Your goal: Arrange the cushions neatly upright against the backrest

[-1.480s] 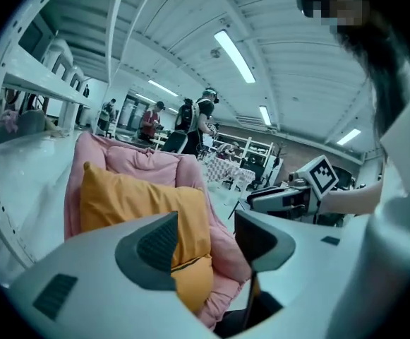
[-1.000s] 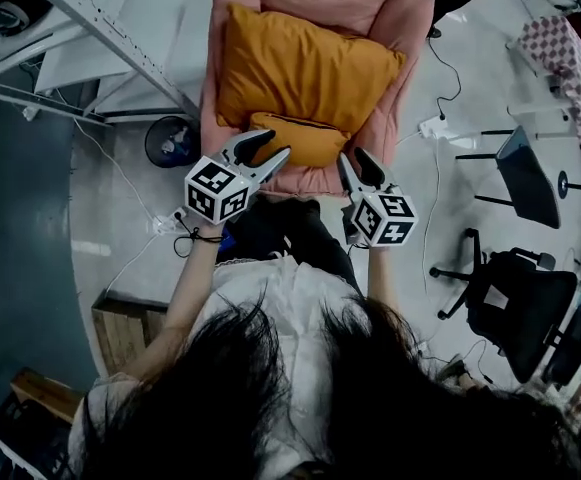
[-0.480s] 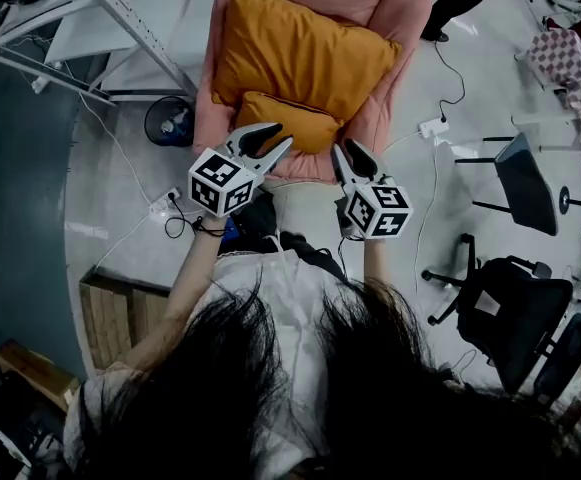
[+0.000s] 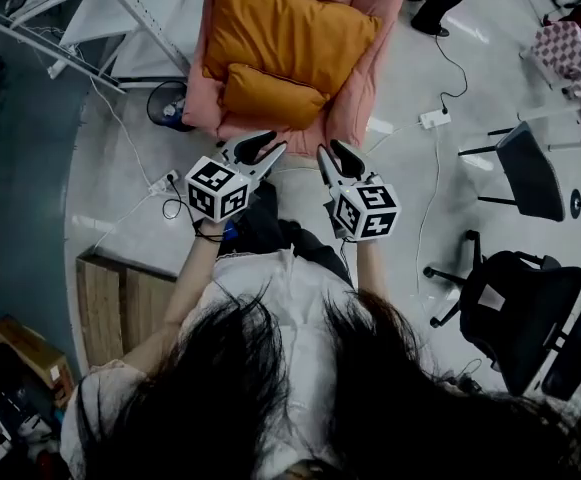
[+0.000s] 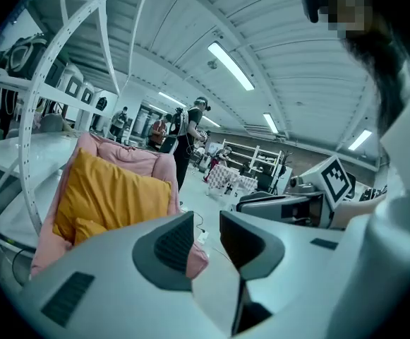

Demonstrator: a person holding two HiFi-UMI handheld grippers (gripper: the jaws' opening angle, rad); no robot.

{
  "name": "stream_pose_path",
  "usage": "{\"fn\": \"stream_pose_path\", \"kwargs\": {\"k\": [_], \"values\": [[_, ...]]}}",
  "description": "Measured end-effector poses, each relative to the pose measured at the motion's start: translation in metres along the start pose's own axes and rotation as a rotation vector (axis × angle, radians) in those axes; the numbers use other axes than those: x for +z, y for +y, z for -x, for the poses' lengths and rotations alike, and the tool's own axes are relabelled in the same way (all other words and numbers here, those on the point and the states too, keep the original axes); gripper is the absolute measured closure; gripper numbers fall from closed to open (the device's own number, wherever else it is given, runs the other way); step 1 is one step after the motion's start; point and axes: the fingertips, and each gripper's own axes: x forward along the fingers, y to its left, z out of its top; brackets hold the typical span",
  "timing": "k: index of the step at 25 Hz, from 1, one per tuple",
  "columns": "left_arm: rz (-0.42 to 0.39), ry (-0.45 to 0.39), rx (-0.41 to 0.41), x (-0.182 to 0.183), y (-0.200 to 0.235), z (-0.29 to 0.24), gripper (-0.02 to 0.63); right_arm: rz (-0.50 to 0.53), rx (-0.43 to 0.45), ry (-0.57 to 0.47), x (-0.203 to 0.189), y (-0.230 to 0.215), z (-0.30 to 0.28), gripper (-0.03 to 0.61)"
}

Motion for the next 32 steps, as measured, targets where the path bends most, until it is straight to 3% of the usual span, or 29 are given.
{"fn": "stream_pose_path", "kwargs": {"k": [6,19,26,32], "values": [[-0.006,0.019,0.033,-0.022,-0.040,0.024,0.488,-0.008,0.057,0.006,-0.027,0.021,0.030,0.466],[-0.046,0.022,0.092,-0.041,-0.057,0.086,0.509,0.018,0.118,0.001,-0.045,0.080,0.041,0.479],[-0.062,0.026,0.075,-0.056,-0.058,0.145,0.509,0.018,0.126,0.005,-0.063,0.144,0.044,0.482],[-0.077,0.041,0.029,-0.076,-0.063,0.186,0.508,0.018,0.080,0.000,-0.082,0.185,0.056,0.482]]}}
